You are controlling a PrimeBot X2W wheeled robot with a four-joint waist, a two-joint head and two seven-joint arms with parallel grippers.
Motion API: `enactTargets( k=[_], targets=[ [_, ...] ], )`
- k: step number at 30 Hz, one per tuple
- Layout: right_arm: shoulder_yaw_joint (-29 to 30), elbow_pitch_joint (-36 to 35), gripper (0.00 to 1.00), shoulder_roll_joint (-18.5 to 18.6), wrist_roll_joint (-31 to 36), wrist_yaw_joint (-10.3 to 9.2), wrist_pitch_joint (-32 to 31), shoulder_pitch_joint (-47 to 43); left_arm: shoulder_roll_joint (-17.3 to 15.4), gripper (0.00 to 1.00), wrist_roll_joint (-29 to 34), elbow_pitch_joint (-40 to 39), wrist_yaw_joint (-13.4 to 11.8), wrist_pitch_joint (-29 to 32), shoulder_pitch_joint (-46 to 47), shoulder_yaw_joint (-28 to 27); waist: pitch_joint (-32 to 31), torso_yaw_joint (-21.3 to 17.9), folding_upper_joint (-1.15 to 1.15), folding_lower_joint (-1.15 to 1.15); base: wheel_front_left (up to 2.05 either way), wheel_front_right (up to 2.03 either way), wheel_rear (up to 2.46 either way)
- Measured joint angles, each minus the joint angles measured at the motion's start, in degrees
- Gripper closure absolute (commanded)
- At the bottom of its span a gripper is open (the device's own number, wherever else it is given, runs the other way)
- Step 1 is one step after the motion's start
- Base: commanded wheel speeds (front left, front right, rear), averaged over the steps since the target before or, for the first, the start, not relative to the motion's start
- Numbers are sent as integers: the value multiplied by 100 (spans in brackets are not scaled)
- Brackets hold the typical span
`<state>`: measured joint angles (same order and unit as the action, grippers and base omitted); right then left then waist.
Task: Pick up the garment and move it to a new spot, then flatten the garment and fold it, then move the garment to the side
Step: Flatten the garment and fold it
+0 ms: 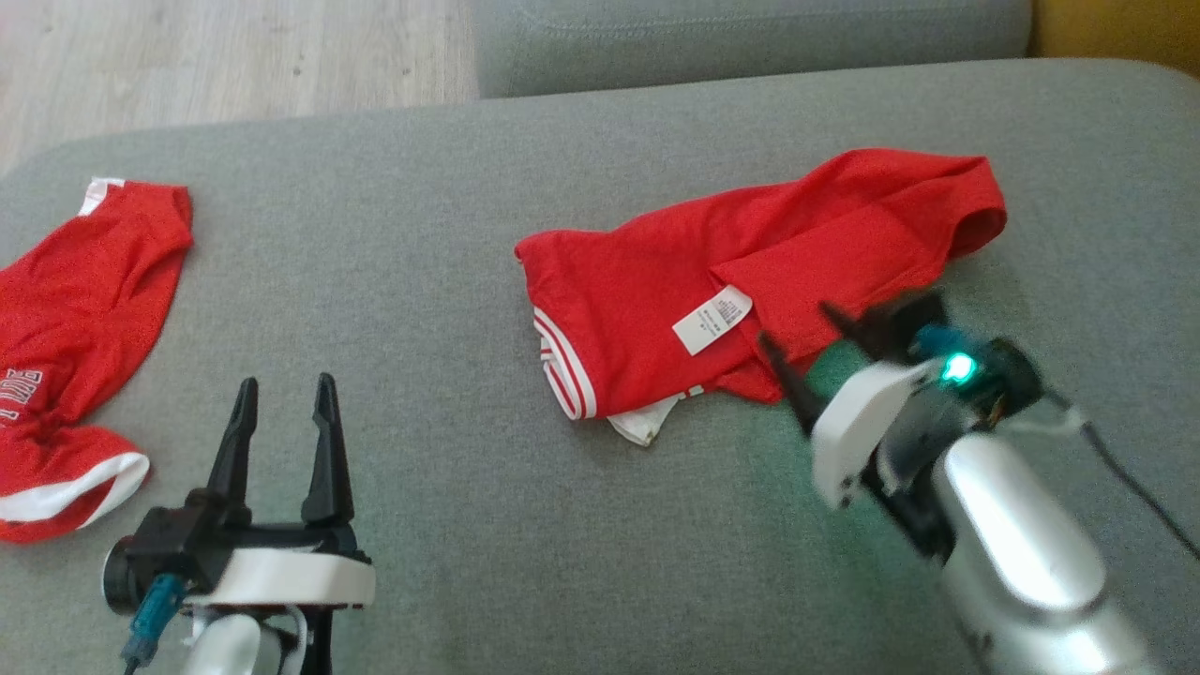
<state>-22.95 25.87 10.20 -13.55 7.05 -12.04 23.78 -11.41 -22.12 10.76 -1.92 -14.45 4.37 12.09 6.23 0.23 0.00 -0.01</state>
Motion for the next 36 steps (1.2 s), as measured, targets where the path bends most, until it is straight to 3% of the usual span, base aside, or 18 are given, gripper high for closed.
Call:
enactTargets(
  k=[3, 7, 12, 21, 22, 23, 24, 25, 26, 31, 36],
  targets=[
    [0, -523, 0, -162, 517, 1, -436, -349, -1, 0, 1, -16, 38, 0, 12, -49, 97, 26, 0, 0, 0, 0, 0],
    [270, -619, 0, -383, 1245, 1, -812, -264, 1, 0, 2, -25, 44, 0, 75, -74, 215, 67, 0, 1, 0, 0, 0],
    [587, -73, 0, -521, 1777, 1, -1042, -19, 64, 0, 51, 3, 94, 0, 236, -60, 311, 192, 0, 1, 0, 0, 0],
    [1023, 758, 0, -599, 2316, 1, -886, 454, 125, 0, 101, 81, 151, 0, 266, -67, 367, 346, 0, 1, 0, 0, 0],
    [1085, 818, 5, -603, 2373, 1, -838, 479, 131, 0, 101, 90, 151, 0, 266, -68, 363, 352, 0, 1, 0, 0, 0],
    [1144, 866, 22, -604, 2428, 1, -829, 505, 135, 0, 102, 92, 152, 0, 265, -70, 356, 355, 0, 1, 0, 0, 0],
    [1212, 928, 48, -606, 2469, 1, -831, 522, 138, 0, 102, 94, 152, 0, 265, -75, 350, 355, 0, 1, 0, 0, 0],
    [1256, 999, 85, -606, 2492, 1, -831, 529, 142, 0, 102, 101, 152, 0, 265, -77, 344, 352, 0, 1, 0, 0, 0],
    [1282, 1065, 100, -606, 2515, 1, -829, 528, 146, 0, 102, 113, 153, 0, 265, -79, 338, 349, 0, 1, 0, 0, 0],
    [1507, 1049, 100, -623, 2444, 1, -476, 523, 155, 0, 103, 137, 194, 0, 263, -92, 264, 308, 0, 1, 0, 0, 0],
    [1784, 94, 100, -604, 2253, 1, -436, 168, 155, 0, 103, 147, 192, 0, 218, -121, 144, 215, 0, 0, 0, 0, 0]
  ],
)
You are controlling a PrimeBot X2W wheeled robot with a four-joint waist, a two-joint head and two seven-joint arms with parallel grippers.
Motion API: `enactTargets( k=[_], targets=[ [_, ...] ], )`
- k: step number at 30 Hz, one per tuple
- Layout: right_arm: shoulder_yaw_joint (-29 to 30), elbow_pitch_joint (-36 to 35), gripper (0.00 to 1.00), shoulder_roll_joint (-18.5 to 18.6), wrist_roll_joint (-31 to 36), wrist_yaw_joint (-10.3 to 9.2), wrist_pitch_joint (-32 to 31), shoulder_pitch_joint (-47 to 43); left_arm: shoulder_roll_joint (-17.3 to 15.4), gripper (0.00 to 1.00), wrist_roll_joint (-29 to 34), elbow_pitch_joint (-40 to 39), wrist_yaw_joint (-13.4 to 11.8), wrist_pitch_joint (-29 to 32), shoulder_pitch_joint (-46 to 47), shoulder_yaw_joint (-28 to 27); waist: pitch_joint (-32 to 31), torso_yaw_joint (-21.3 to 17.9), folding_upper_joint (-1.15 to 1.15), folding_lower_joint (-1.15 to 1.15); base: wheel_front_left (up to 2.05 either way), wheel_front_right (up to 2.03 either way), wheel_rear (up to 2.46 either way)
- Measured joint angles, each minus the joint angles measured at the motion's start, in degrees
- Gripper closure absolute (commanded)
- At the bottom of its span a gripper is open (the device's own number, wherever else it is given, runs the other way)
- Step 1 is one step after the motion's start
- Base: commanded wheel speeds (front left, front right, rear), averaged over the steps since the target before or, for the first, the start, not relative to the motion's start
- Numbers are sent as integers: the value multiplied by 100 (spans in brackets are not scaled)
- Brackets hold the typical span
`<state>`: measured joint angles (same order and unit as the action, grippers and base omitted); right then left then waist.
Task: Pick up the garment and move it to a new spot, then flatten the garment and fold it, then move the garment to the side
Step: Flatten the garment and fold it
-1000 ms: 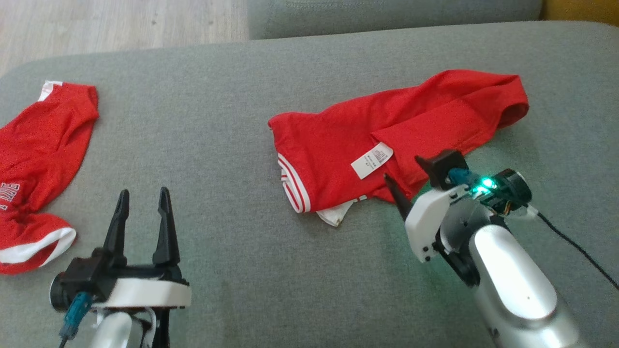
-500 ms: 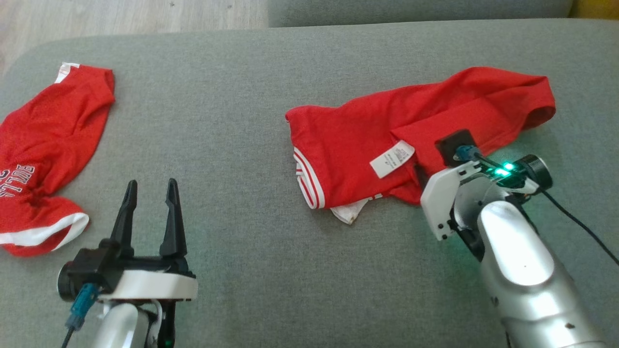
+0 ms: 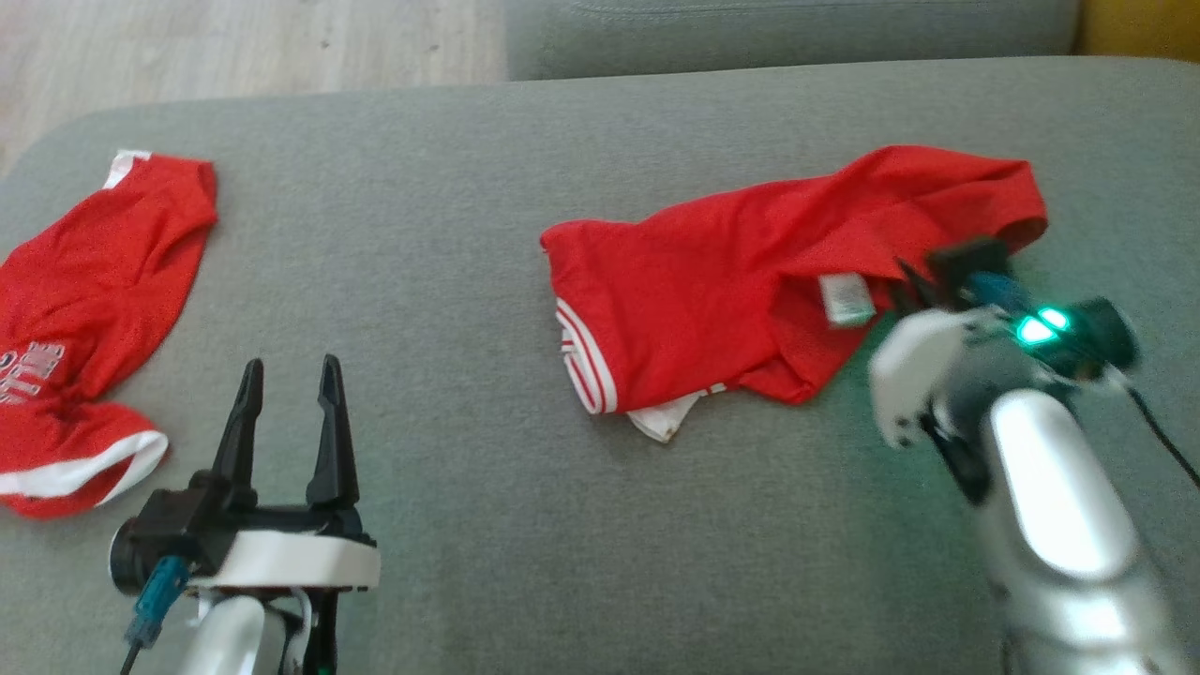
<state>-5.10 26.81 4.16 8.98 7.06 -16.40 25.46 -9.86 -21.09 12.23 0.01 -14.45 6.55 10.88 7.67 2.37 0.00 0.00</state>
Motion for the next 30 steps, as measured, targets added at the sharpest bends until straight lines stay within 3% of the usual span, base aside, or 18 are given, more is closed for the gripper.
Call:
enactTargets(
  k=[8, 9, 14, 20, 25, 30],
  targets=[
    [940, -2115, 98, 622, -31, 0, -1044, -1913, -1, 0, -1, -86, -34, 0, -125, -140, -33, -374, 0, 0, 0, 0, 0],
    [984, -2305, 0, 623, 16, 0, -1048, -2038, 0, 0, -1, -102, -53, -1, -125, -148, -25, -417, 0, 0, 0, 0, 0],
    [1450, -3040, 0, 242, 116, 0, -891, -2233, -1, 0, -1, -105, -54, -1, -125, -164, -62, -536, 0, 0, 0, 0, 0],
    [1432, -3446, 0, -89, -164, 0, 824, -2543, 1, 0, -1, -98, -52, -1, -241, -152, -232, -512, 0, 0, 0, 0, 0],
    [983, -2985, 0, -142, -675, 0, 1860, -2742, 3, 0, 0, -89, -49, -1, -476, -115, -332, -492, 0, 0, 0, 0, 0],
    [581, -2506, 0, -167, -855, 0, 2056, -2741, 5, 0, 56, -63, -27, 2, -476, 4, -325, -475, 0, 0, 0, 0, 0]
  ],
)
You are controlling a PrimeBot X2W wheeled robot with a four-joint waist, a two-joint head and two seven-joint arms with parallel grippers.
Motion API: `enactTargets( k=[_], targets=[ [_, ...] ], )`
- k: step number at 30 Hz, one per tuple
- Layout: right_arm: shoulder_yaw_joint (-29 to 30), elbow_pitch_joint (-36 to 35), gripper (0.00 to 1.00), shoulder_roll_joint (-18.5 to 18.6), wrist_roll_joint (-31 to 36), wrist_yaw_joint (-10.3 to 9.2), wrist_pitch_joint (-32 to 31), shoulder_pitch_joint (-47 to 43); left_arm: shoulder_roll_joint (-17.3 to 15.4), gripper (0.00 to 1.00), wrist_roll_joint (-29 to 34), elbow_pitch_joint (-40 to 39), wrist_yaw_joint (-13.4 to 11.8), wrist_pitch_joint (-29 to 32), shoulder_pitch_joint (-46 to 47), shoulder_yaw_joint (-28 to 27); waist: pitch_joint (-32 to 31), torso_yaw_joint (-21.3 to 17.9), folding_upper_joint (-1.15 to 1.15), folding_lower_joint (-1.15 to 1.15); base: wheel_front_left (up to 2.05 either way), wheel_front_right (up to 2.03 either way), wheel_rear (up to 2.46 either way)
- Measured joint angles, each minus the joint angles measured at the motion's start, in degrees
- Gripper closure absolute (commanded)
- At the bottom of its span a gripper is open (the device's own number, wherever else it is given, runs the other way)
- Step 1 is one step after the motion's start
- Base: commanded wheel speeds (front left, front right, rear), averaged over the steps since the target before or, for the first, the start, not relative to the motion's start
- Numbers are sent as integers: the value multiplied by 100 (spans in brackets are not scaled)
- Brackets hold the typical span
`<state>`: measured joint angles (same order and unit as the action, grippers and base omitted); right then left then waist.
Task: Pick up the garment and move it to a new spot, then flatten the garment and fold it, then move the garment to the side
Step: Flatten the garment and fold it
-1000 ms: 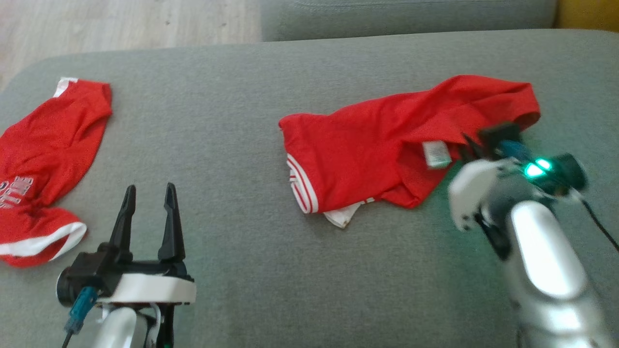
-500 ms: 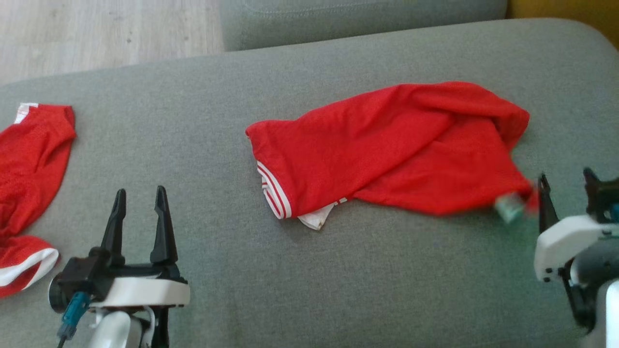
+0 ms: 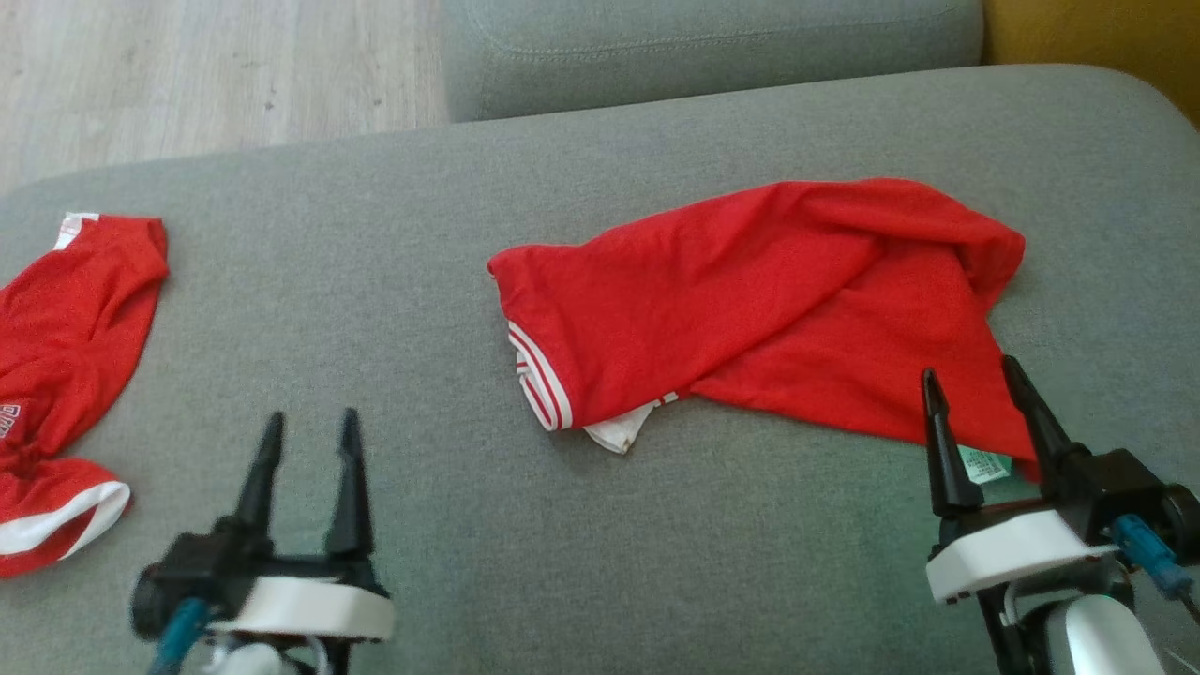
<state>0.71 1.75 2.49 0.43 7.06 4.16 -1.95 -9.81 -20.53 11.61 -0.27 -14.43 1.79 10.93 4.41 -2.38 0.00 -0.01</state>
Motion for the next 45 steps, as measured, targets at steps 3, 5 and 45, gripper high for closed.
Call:
enactTargets(
  k=[3, 5, 45],
  targets=[
    [-58, 118, 0, 0, -86, 0, 44, 46, 59, 0, 0, 70, 192, 130, 52, 241, 53, 5, 0, 0, 0, 0, 0],
    [-73, 175, 0, 1, -107, 0, 75, 104, 157, 0, 4, 183, 390, 316, 199, 572, 109, 4, 0, 0, 0, 0, 0],
    [-385, 232, 0, 8, -416, 0, 198, 532, 100, 100, -1857, -1819, 275, 2382, 1321, 2031, 349, 333, 0, 0, 0, 0, 0]
  ],
)
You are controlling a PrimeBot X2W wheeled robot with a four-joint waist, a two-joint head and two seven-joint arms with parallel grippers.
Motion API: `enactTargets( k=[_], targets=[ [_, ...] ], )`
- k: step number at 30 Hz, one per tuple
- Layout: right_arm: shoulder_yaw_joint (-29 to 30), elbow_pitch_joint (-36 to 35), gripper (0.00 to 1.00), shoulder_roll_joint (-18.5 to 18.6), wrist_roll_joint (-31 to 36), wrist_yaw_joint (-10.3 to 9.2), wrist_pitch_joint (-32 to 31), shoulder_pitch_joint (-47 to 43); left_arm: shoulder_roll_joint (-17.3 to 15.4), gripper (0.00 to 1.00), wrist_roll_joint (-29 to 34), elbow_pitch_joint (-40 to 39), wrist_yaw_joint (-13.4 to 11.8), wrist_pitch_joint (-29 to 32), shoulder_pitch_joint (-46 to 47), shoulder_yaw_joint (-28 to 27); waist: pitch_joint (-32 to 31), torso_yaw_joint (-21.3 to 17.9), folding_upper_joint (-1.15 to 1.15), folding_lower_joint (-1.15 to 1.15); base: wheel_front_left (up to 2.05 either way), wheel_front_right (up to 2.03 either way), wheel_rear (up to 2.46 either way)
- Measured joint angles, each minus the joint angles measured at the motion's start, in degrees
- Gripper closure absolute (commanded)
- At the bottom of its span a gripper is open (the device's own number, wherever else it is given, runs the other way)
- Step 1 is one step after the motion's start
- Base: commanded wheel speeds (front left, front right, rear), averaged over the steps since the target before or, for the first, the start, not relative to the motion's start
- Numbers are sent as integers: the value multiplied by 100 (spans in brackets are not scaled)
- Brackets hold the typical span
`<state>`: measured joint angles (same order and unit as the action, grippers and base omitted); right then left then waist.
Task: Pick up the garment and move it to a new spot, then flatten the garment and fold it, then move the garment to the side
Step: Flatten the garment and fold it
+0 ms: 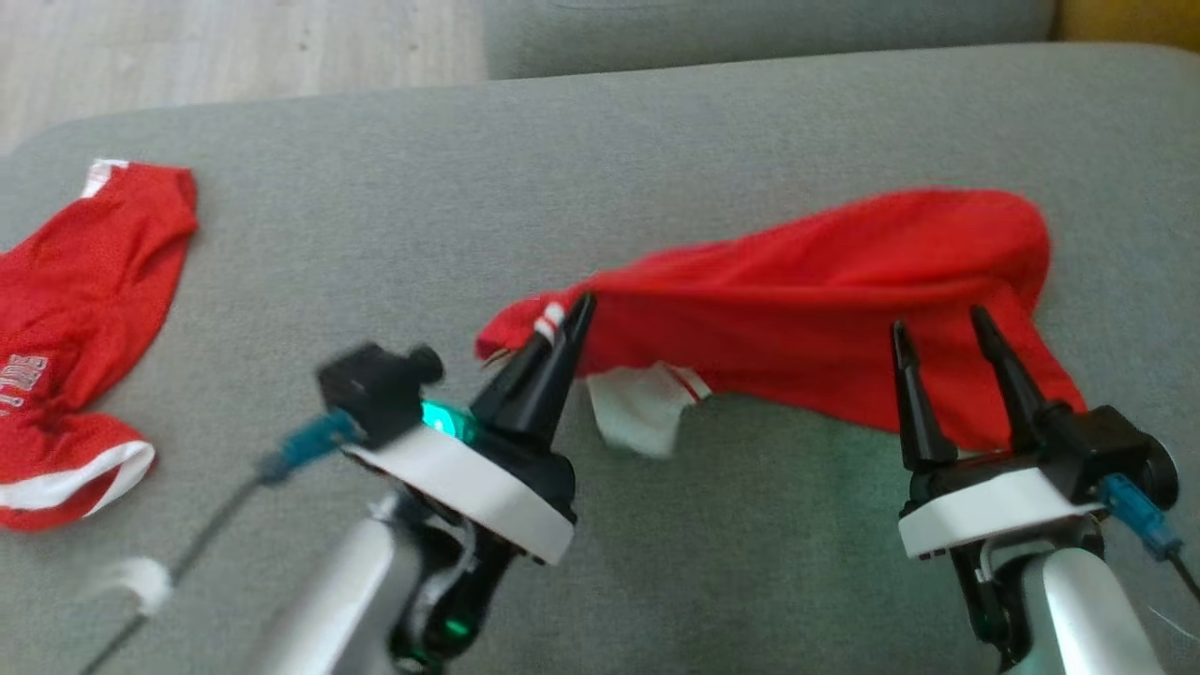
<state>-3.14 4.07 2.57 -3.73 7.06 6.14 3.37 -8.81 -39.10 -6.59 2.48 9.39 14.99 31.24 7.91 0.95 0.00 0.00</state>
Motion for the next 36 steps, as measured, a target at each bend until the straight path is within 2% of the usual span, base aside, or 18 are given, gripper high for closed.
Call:
enactTargets(
  k=[3, 6, 10, 11, 12, 18, 22, 26, 27, 28, 31, 36],
  targets=[
    [27, -27, 0, 0, -60, 0, 38, -1, -125, 100, -364, -814, -110, 569, 97, -177, -27, 53, 0, 0, 0, 0, 0],
    [15, -23, 0, 0, -138, 0, 71, 2, -370, 100, -466, -827, -149, 932, 477, -432, 19, 21, 0, 0, 0, 0, 0],
    [-63, -4, 0, 0, -213, 0, 137, 25, -606, 100, -521, -204, -15, 960, 938, -742, 116, -69, 0, 0, 0, 0, 0],
    [-144, 27, 0, 1, -254, 0, 176, 94, -843, 100, -347, 449, 132, 864, 1191, -809, 210, -151, 0, 0, 0, 0, 0],
    [-144, 27, 0, 1, -254, 0, 176, 94, -843, 100, -347, 449, 132, 864, 1191, -809, 210, -151, 0, 0, 0, 0, 0],
    [-368, 116, 0, 2, -338, 0, 325, 538, -1400, 100, 260, 2242, 267, 308, 1681, -975, 597, -477, 0, 1, 0, 0, 0],
    [-409, 196, 0, 3, -385, 0, 412, 711, -1468, 100, 503, 2944, 342, -146, 2163, -1001, 845, -707, 0, 1, 0, 0, 0],
    [-407, 293, 0, 4, -385, 0, 482, 725, -1421, 100, 652, 3498, 309, -651, 2566, -1066, 1010, -873, 0, 2, 0, 0, 0],
    [-409, 325, 0, 4, -385, 0, 504, 736, -1401, 56, 684, 3624, 309, -757, 2626, -1066, 1023, -899, 0, 2, 0, 0, 0],
    [-408, 359, 0, 4, -385, 0, 505, 755, -1367, 0, 688, 3729, 310, -877, 2658, -1066, 1018, -914, 0, 2, 0, 0, 0],
    [-398, 391, 0, 4, -383, 0, 505, 795, -1179, 0, 630, 3991, 363, -1154, 2659, -1043, 926, -902, 0, 1, 0, 0, 0],
    [-325, 422, 0, 4, -381, 0, 494, 773, -870, 0, 189, 4130, 461, -1525, 2290, -1003, 666, -798, 0, 0, 0, 0, 0]
  ],
)
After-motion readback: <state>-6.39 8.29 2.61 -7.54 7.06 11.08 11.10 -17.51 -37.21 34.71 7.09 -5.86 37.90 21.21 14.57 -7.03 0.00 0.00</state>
